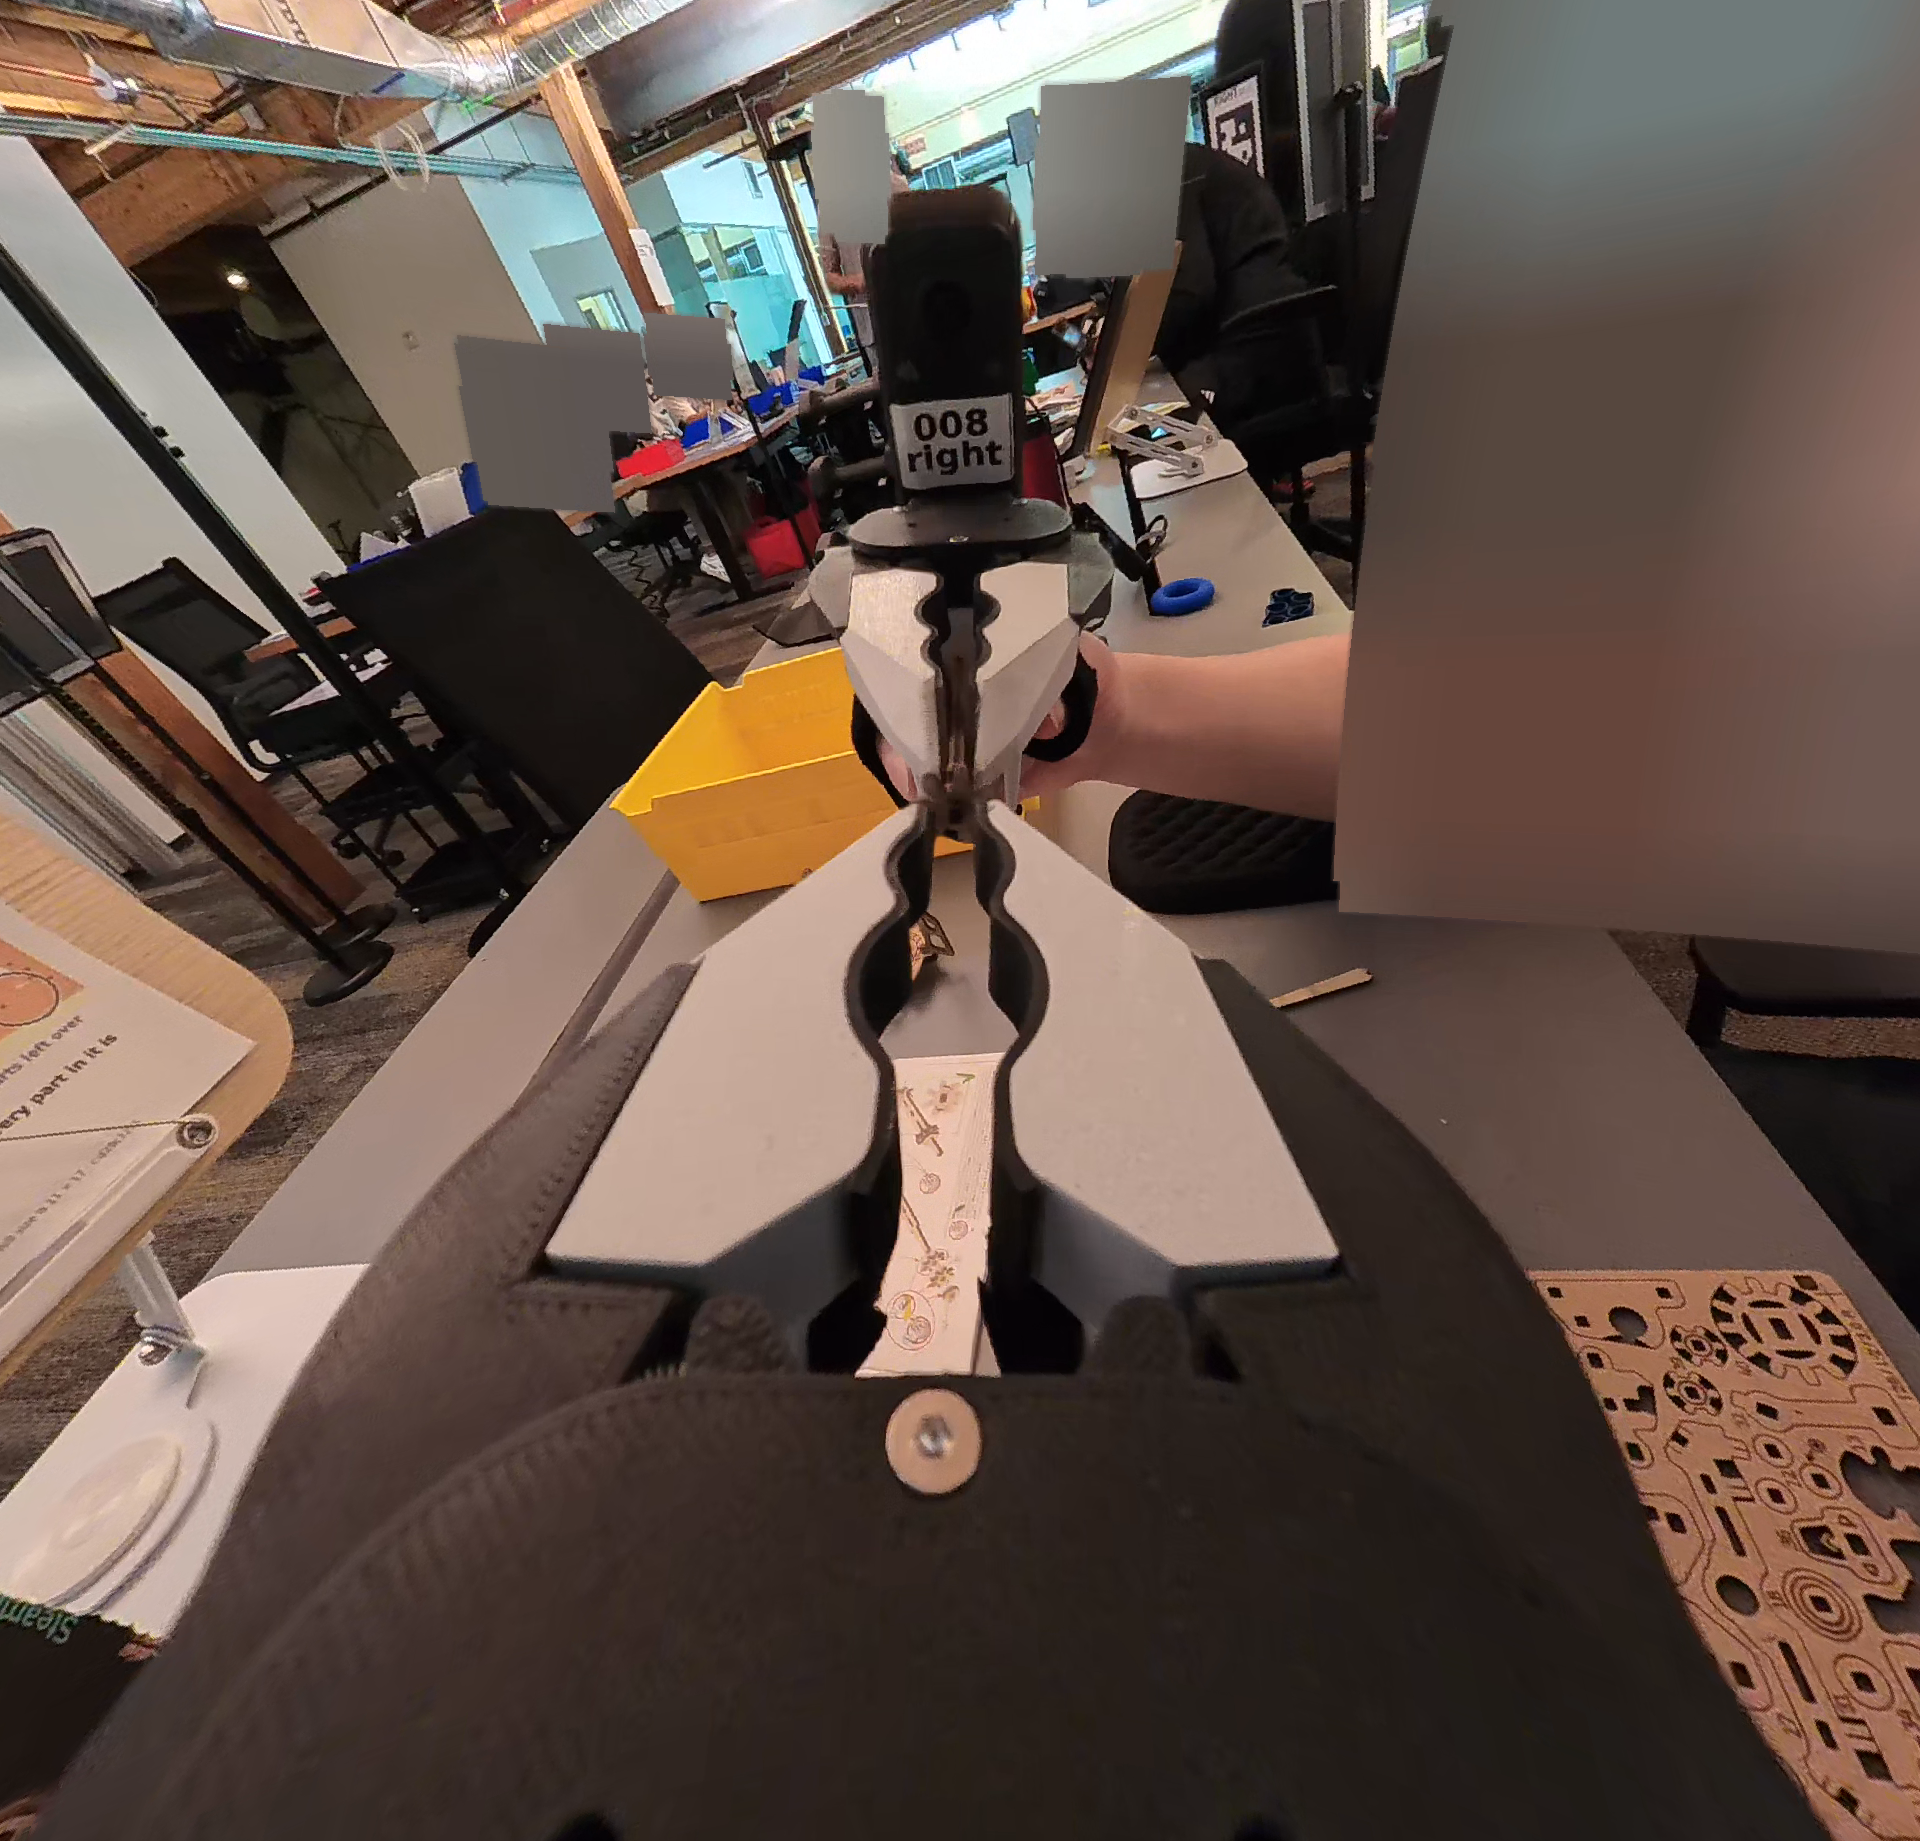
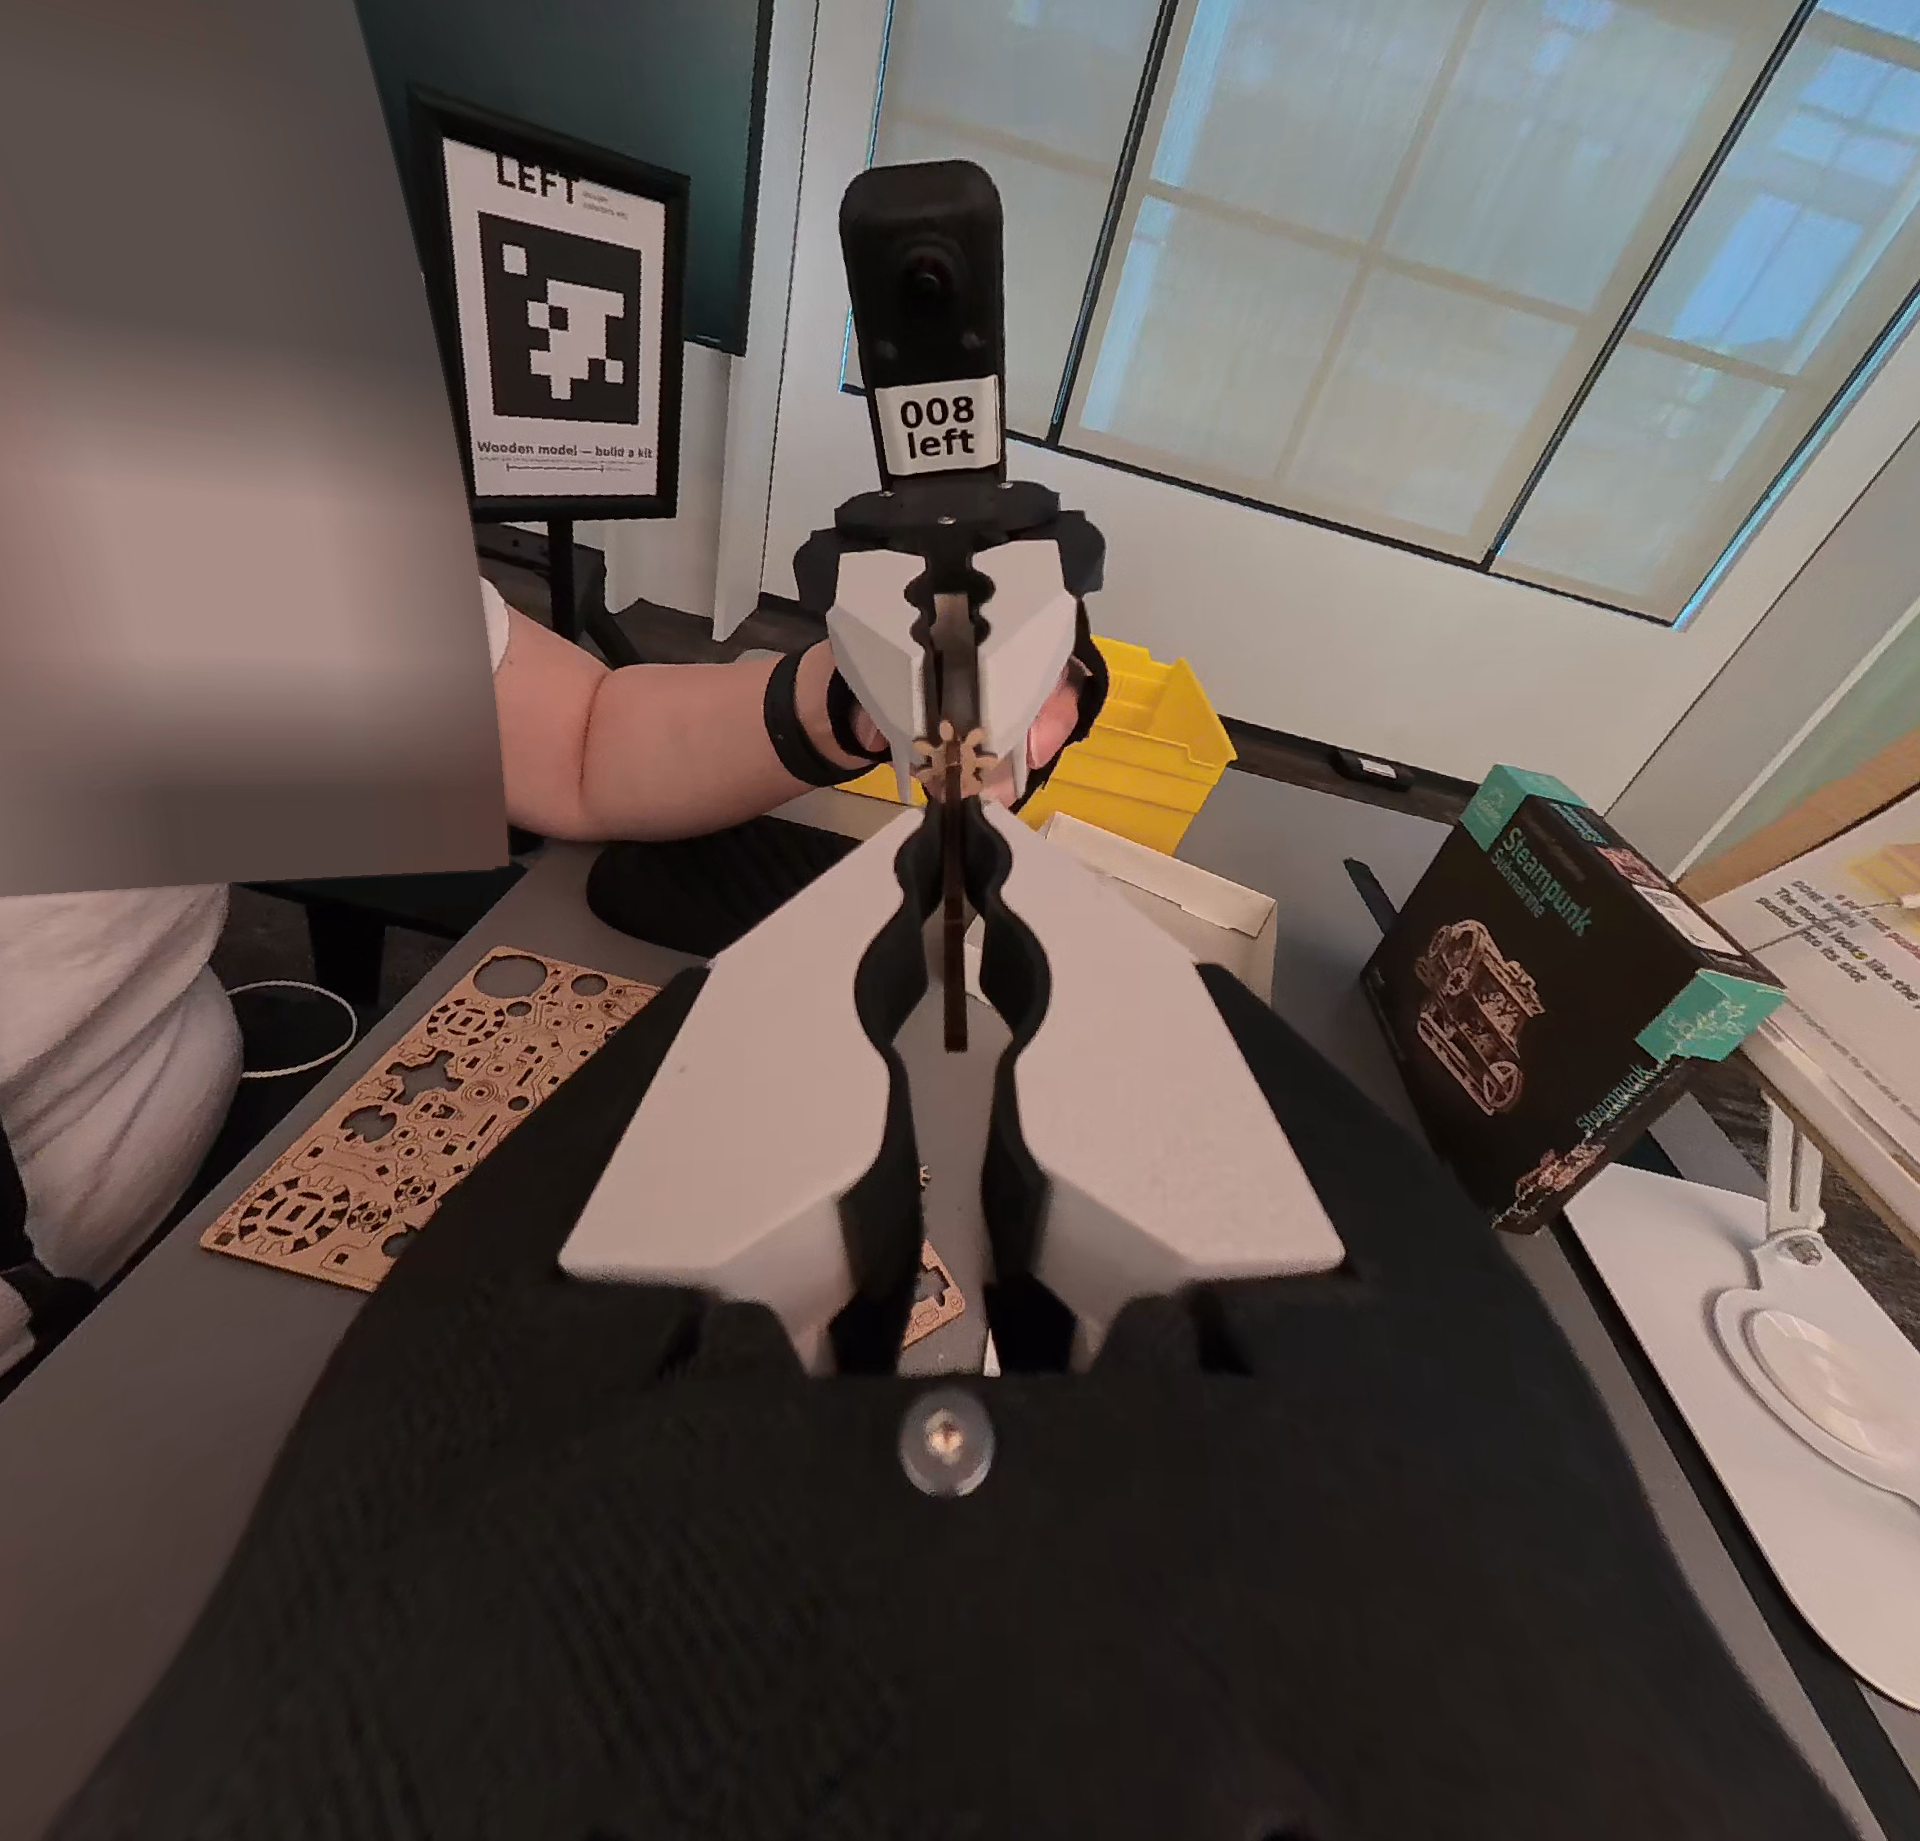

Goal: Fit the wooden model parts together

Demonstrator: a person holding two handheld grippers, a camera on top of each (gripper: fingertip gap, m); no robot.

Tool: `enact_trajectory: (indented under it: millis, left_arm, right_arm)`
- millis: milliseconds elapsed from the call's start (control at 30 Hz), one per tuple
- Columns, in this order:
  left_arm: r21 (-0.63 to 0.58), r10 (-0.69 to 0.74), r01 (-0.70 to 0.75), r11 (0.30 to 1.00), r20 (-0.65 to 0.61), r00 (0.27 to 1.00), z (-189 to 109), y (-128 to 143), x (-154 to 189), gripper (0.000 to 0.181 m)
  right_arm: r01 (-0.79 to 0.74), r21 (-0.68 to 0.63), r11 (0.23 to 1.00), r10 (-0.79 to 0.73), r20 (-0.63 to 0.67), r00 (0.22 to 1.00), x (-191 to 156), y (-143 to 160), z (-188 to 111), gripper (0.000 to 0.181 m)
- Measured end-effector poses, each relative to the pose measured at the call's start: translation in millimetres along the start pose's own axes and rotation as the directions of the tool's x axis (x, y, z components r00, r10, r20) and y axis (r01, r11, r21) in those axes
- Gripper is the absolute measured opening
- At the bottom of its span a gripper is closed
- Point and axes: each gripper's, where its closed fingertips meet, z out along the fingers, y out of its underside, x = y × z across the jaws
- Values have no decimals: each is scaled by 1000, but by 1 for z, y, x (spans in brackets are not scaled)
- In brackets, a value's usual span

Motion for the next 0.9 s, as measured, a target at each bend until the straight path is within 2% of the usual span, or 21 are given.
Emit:
enact_trajectory:
  millis: [367,900]
  left_arm:
    - [-36,56,-56,998,-4,998,2,6,3,0]
    - [-19,53,-53,998,10,999,2,2,2,0]
  right_arm:
    - [11,-89,996,-11,3,1000,-2,8,-1,2]
    - [-56,-8,998,56,-3,998,-1,3,8,2]
